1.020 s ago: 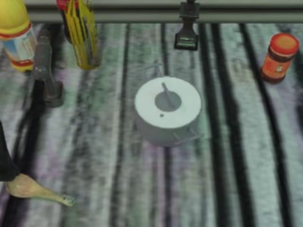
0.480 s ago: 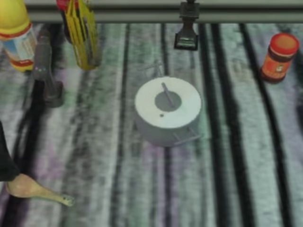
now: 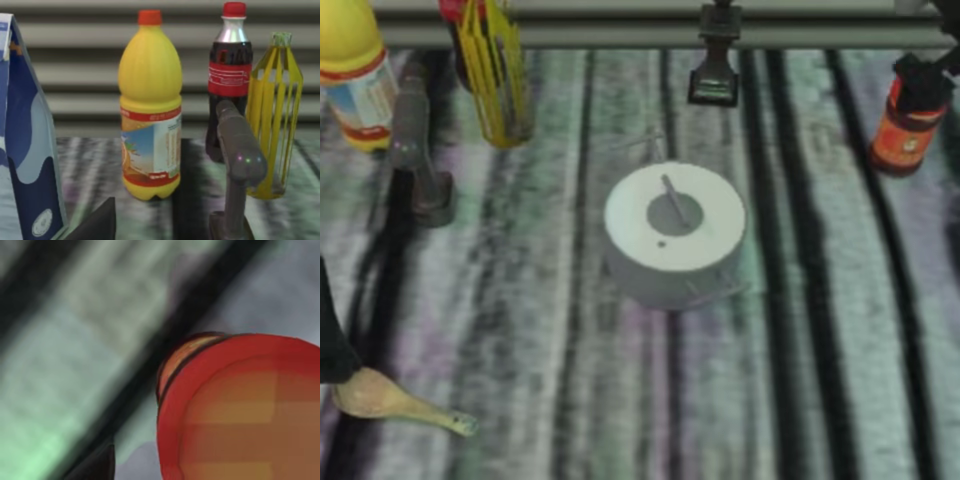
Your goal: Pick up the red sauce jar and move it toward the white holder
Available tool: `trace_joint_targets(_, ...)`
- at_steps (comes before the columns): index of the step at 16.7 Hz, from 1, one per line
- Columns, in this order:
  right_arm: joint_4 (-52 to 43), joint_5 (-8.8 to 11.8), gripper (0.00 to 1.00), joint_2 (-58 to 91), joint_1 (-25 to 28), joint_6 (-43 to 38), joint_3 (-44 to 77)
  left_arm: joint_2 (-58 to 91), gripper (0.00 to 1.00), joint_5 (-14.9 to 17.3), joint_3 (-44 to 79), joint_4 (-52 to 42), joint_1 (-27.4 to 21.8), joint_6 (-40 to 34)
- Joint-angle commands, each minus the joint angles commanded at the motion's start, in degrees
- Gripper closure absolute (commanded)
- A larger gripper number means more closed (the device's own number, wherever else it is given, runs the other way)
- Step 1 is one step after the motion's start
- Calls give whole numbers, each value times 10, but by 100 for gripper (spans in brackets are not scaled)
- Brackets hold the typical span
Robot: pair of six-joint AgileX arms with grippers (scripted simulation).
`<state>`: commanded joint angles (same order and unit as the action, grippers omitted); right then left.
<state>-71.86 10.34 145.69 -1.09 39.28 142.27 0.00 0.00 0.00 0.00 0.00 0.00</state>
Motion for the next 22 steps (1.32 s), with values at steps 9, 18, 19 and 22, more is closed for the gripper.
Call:
trace_joint_targets(9, 2, 1, 0, 18, 1, 4, 1, 0, 0, 0, 0, 0, 0, 0)
trace_joint_targets(18, 74, -1, 0, 45, 12, -6, -42, 0, 0, 0, 0, 0, 0, 0)
trace_joint_targets(19, 74, -1, 0, 45, 12, -6, -42, 0, 0, 0, 0, 0, 0, 0)
trace_joint_targets(22, 74, -1, 23, 45, 12, -6, -42, 0, 0, 0, 0, 0, 0, 0)
